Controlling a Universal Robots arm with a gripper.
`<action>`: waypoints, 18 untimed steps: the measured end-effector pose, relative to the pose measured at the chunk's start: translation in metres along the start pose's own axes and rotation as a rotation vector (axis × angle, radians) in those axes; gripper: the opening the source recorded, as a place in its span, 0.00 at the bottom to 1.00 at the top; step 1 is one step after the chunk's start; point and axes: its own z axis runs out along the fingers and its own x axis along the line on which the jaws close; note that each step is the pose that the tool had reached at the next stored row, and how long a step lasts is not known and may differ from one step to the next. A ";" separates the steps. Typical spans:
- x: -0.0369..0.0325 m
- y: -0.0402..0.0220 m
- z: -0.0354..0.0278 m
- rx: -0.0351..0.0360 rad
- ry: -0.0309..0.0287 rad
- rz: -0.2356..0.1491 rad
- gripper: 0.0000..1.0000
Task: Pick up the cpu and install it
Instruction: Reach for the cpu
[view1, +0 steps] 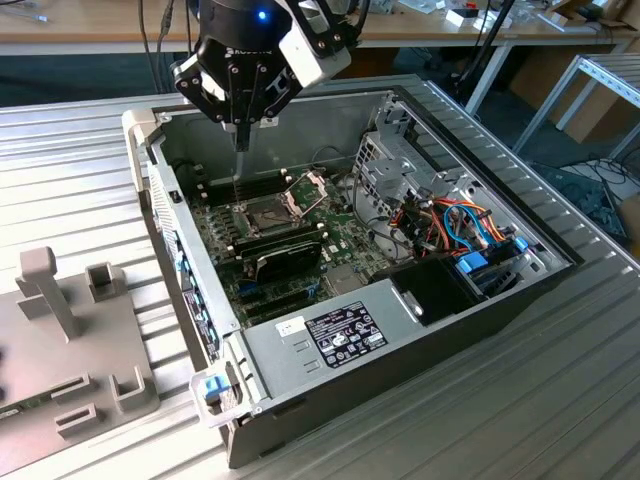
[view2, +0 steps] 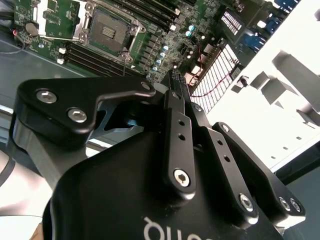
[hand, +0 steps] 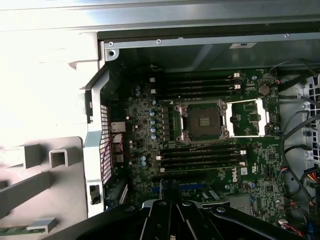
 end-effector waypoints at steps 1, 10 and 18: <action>0.0005 0.0000 0.0000 0.0000 0.0000 0.000 0.11; 0.0023 -0.0002 0.0000 0.0000 -0.0001 0.000 0.11; 0.0058 -0.0005 -0.0001 0.0000 0.0000 0.000 0.11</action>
